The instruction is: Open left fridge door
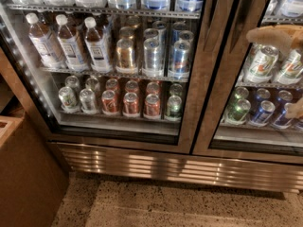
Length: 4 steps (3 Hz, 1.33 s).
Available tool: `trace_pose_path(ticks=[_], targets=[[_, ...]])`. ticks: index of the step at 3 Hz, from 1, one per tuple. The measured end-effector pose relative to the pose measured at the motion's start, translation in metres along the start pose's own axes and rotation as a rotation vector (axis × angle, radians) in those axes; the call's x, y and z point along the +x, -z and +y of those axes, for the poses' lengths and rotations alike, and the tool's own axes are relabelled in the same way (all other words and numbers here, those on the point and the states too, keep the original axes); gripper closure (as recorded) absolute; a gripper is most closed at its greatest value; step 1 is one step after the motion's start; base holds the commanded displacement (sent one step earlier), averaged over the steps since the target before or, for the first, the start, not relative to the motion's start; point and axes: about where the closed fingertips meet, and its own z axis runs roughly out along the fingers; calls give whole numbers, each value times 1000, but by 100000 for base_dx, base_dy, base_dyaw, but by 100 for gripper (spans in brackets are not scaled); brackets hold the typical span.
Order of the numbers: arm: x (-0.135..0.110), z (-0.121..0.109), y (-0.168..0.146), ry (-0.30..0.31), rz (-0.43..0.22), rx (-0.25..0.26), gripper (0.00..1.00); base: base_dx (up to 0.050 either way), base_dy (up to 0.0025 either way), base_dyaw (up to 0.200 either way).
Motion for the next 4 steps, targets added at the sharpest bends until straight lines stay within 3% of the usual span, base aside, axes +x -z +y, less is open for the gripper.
trace_pose_path(ticks=[1,2,3,4], targets=[[0,-13,0,3,-145,5,0,0,0,0],[0,-13,0,3,-145,5,0,0,0,0],[-24,-22,-34,46,-114,-17,0,0,0,0],[-24,-22,-34,46,-114,-17,0,0,0,0]])
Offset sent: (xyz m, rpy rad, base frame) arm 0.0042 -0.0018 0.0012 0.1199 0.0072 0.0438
